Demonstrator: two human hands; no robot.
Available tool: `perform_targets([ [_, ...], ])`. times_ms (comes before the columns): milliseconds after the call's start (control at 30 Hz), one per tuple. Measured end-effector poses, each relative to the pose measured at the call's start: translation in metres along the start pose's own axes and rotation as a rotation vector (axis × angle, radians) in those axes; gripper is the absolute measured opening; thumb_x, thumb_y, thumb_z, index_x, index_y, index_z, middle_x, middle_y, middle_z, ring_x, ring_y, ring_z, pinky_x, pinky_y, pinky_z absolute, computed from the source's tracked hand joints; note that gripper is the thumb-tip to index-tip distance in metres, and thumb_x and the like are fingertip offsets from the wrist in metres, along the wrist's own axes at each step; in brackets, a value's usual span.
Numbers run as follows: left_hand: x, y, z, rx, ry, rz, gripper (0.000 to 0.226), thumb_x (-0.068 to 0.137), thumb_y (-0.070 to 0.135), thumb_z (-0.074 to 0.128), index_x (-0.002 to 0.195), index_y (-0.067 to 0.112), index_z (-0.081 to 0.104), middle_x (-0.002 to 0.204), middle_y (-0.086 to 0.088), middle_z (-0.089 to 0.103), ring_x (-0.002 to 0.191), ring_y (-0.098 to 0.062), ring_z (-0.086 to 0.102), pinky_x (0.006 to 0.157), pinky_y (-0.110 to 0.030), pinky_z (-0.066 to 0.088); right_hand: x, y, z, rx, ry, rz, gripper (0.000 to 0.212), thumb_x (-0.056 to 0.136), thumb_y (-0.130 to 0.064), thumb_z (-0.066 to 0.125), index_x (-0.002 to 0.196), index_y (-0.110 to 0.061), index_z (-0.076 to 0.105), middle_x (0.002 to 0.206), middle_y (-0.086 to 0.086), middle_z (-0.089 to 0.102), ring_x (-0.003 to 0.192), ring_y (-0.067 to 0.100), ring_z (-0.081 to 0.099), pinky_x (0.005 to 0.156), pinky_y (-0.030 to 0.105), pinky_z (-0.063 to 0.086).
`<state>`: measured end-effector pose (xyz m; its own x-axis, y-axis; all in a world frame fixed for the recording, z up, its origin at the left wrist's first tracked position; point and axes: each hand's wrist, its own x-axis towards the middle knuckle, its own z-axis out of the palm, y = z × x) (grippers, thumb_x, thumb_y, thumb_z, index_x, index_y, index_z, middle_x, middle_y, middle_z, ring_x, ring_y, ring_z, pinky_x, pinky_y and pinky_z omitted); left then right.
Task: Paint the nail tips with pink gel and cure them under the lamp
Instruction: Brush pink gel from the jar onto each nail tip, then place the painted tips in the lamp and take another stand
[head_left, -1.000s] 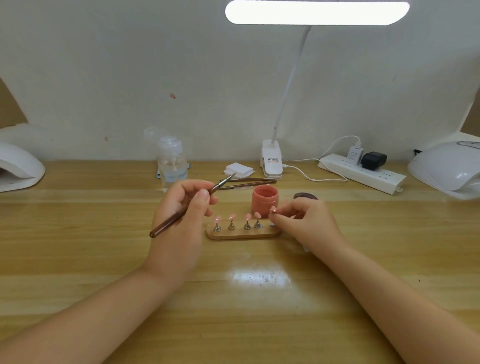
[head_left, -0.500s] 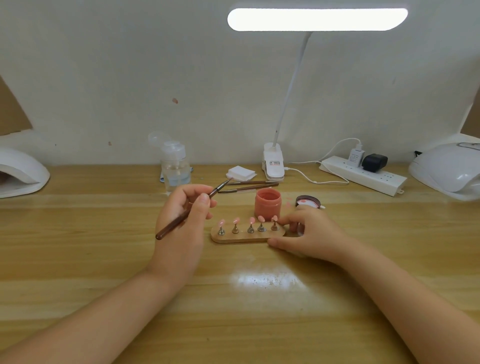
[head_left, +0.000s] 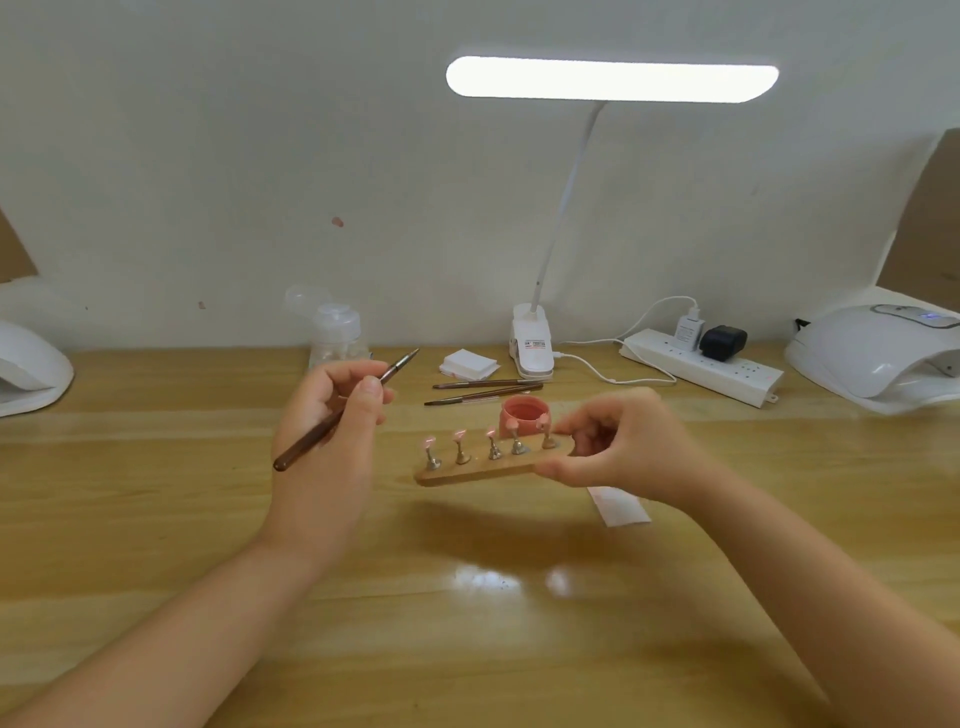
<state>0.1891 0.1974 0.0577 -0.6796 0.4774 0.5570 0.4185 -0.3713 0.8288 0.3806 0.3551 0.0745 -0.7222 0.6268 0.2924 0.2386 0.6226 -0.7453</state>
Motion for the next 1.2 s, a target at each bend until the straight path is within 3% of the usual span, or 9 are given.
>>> perform_targets([
  [133,0.004,0.033,0.003,-0.064,0.009,0.068,0.015,0.091,0.027,0.05,0.092,0.031,0.064,0.083,0.011,0.07,0.078,-0.003,0.062,0.07,-0.011,0.047,-0.002,-0.013,-0.037,-0.026,0.157,-0.008,0.052,0.044,-0.059,0.082,0.079,-0.022,0.073,0.057,-0.004,0.062,0.049,0.002,0.048,0.048,0.014,0.039],
  [300,-0.002,0.055,0.049,-0.118,-0.172,0.03,0.018,0.096,0.01,0.053,0.089,0.02,0.066,0.074,0.012,0.071,0.067,0.003,0.062,0.062,-0.006,0.044,-0.031,0.019,-0.119,-0.084,0.407,0.153,0.052,0.044,-0.06,0.08,0.079,-0.022,0.073,0.062,0.0,0.064,0.054,0.004,0.053,0.05,0.015,0.042],
  [433,-0.01,0.052,0.12,-0.233,-0.311,-0.208,0.02,0.095,0.006,0.052,0.087,0.011,0.069,0.068,0.005,0.068,0.058,-0.006,0.055,0.051,-0.01,0.042,-0.082,0.073,-0.181,-0.137,0.618,0.371,0.051,0.05,-0.058,0.08,0.085,-0.022,0.072,0.08,-0.001,0.069,0.068,0.008,0.059,0.058,0.024,0.041],
  [600,-0.028,0.038,0.231,-0.413,-0.391,-0.614,0.017,0.094,0.018,0.056,0.086,0.018,0.07,0.071,0.006,0.071,0.061,-0.008,0.058,0.059,-0.022,0.043,-0.132,0.133,-0.241,-0.232,0.836,0.603,0.04,0.061,-0.053,0.082,0.082,-0.021,0.071,0.086,-0.004,0.069,0.081,0.011,0.059,0.068,0.032,0.043],
  [667,-0.035,0.034,0.267,-0.553,-0.436,-0.737,0.014,0.094,0.02,0.057,0.091,0.016,0.07,0.075,0.005,0.072,0.062,-0.01,0.058,0.057,-0.023,0.042,-0.143,0.152,-0.259,-0.285,0.886,0.666,0.04,0.064,-0.056,0.08,0.081,-0.022,0.069,0.087,-0.004,0.067,0.08,0.014,0.057,0.072,0.036,0.046],
  [767,-0.052,0.021,0.296,-0.57,-0.518,-0.76,0.014,0.095,0.019,0.057,0.094,0.014,0.07,0.078,0.0,0.072,0.063,-0.012,0.057,0.057,-0.024,0.042,-0.147,0.179,-0.277,-0.322,0.939,0.731,0.04,0.067,-0.055,0.08,0.083,-0.02,0.07,0.091,0.001,0.065,0.089,0.02,0.055,0.084,0.04,0.047],
  [900,-0.064,-0.003,0.301,-0.519,-0.567,-0.773,0.016,0.097,0.014,0.055,0.099,0.009,0.07,0.078,-0.004,0.072,0.061,-0.011,0.057,0.054,-0.021,0.044,-0.13,0.207,-0.293,-0.367,1.01,0.732,0.036,0.069,-0.048,0.081,0.079,-0.017,0.069,0.084,0.004,0.065,0.084,0.02,0.056,0.078,0.032,0.043],
  [1067,-0.063,-0.008,0.303,-0.556,-0.495,-0.768,0.019,0.096,0.01,0.054,0.092,0.008,0.072,0.074,-0.009,0.07,0.059,-0.012,0.058,0.052,-0.022,0.045,-0.094,0.237,-0.298,-0.419,1.059,0.768,0.045,0.069,-0.049,0.081,0.087,-0.008,0.073,0.086,0.011,0.068,0.096,0.031,0.063,0.077,0.031,0.042],
  [1200,-0.058,-0.012,0.307,-0.535,-0.405,-0.76,0.02,0.096,0.011,0.054,0.089,0.007,0.072,0.072,-0.009,0.07,0.058,-0.011,0.059,0.053,-0.023,0.049,-0.073,0.261,-0.301,-0.461,1.004,0.806,0.044,0.069,-0.051,0.08,0.078,-0.008,0.073,0.08,0.013,0.069,0.084,0.032,0.063,0.067,0.032,0.044],
])
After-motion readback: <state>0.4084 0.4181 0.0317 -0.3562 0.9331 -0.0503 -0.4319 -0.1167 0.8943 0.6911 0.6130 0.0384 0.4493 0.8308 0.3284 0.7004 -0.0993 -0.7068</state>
